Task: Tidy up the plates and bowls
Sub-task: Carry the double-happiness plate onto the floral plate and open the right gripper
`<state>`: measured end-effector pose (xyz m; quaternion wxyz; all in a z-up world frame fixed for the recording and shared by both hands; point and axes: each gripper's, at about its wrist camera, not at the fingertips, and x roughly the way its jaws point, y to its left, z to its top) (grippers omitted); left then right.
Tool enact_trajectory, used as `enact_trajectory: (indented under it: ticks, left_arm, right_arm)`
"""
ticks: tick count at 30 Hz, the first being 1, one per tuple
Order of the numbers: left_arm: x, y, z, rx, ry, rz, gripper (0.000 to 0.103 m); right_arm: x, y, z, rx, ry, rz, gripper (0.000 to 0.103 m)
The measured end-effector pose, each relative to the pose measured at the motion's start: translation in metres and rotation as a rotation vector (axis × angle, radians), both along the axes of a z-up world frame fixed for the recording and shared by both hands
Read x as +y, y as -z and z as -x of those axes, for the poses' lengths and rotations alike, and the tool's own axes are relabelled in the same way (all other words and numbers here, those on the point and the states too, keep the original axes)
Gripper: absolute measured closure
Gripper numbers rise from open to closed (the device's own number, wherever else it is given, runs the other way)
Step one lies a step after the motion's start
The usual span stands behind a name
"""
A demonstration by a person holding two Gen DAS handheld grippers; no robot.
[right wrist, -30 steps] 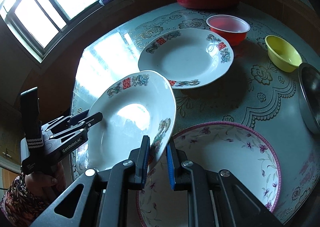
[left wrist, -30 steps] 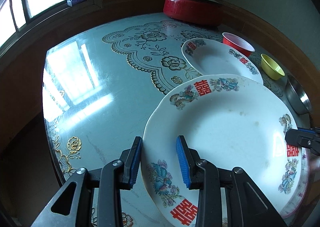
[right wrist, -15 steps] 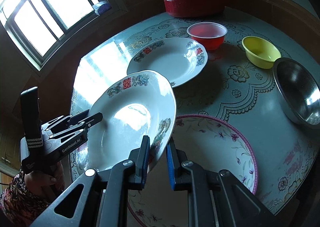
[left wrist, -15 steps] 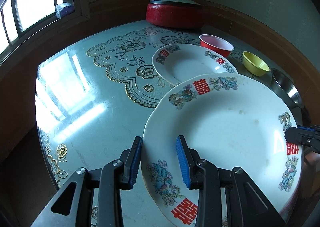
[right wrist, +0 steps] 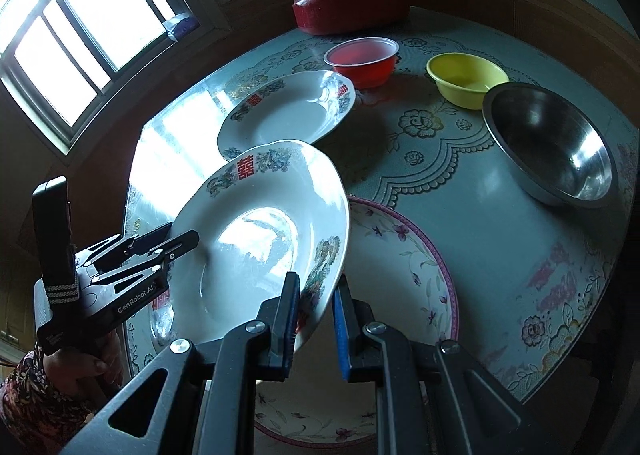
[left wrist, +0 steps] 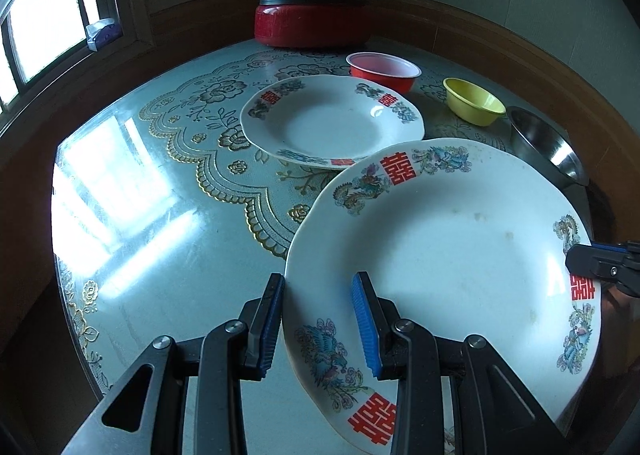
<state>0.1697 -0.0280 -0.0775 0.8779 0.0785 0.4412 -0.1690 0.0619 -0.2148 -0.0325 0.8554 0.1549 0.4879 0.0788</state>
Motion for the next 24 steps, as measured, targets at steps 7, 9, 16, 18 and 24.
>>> enact_trajectory:
  ticks: [7, 9, 16, 18, 24]
  left_arm:
    - [-0.013, -0.006, 0.013, -0.045, -0.004, -0.026, 0.068]
    - [-0.015, -0.007, 0.016, -0.054, -0.010, -0.031, 0.068]
    - [-0.023, 0.002, 0.028, -0.031, 0.000, -0.034, 0.068]
    - [-0.028, 0.006, 0.033, -0.022, 0.013, -0.037, 0.068]
    - [-0.052, 0.007, 0.044, -0.067, 0.059, -0.090, 0.068]
  right_arm:
    - [-0.013, 0.010, 0.012, 0.012, 0.021, -0.043, 0.087]
    - [-0.015, 0.013, 0.015, 0.010, 0.019, -0.053, 0.087]
    - [-0.029, 0.026, 0.027, 0.025, 0.035, -0.101, 0.087]
    - [-0.035, 0.028, 0.031, 0.027, 0.044, -0.114, 0.087]
    - [-0.046, 0.041, 0.035, 0.053, 0.064, -0.074, 0.087]
